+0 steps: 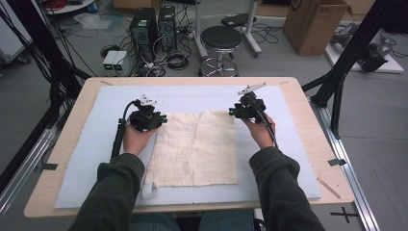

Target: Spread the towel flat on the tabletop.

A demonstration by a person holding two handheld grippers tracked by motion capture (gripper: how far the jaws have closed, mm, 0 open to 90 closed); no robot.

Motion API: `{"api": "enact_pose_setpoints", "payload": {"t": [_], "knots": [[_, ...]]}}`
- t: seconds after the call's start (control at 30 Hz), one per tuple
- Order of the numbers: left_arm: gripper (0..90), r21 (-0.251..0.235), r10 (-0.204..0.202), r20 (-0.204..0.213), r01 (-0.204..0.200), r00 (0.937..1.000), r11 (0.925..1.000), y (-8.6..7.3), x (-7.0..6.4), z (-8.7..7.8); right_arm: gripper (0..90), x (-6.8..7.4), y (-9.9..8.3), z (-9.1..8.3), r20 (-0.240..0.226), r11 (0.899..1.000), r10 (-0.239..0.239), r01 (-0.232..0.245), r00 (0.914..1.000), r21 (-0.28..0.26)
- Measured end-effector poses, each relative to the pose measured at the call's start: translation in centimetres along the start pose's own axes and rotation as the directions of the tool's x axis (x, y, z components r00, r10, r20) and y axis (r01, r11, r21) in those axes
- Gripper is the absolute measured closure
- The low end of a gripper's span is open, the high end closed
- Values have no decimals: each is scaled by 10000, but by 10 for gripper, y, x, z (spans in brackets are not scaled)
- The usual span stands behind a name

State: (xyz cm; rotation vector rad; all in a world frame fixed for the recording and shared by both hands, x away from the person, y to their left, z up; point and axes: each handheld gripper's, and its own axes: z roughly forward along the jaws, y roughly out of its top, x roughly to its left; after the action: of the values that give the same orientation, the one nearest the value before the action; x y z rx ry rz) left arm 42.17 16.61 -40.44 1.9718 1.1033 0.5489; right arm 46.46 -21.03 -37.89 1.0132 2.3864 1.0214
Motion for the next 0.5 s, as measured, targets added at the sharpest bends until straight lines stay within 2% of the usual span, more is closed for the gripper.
{"api": "enact_pose_setpoints", "payload": {"t": [0.13,0.17,0.27,0.3,0.33,0.37,0.47,0.5], "knots": [[653,-384,302,444,-285,9986,9989,-5,-5,-17,584,11,-8,-13,-645,9985,-288,258,9975,-474],[644,-403,523,537,-502,9972,9979,-7,-7,-23,573,15,-11,-17,-881,9979,-368,320,9954,-555],[635,-755,748,766,-690,9942,9948,-15,-12,-38,554,27,-22,-28,-1275,9960,-635,547,9898,-713],[634,-799,832,836,-765,9930,9939,-18,-13,-43,527,31,-25,-31,-1436,9964,-699,621,9872,-577],[628,-829,888,965,-809,9914,9933,-22,-15,-48,520,36,-28,-35,-1537,9959,-780,698,9850,-579],[617,-876,974,1099,-880,9892,9923,-25,-17,-52,520,41,-33,-39,-1683,9933,-920,786,9814,-842],[604,-1036,1304,1375,-1167,9819,9877,-37,-23,-66,498,54,-45,-48,-1936,9911,-1200,1063,9737,-801],[594,-1116,1364,1447,-1208,9800,9864,-42,-25,-70,499,58,-51,-51,-2101,9906,-1194,1021,9704,-914]]}}
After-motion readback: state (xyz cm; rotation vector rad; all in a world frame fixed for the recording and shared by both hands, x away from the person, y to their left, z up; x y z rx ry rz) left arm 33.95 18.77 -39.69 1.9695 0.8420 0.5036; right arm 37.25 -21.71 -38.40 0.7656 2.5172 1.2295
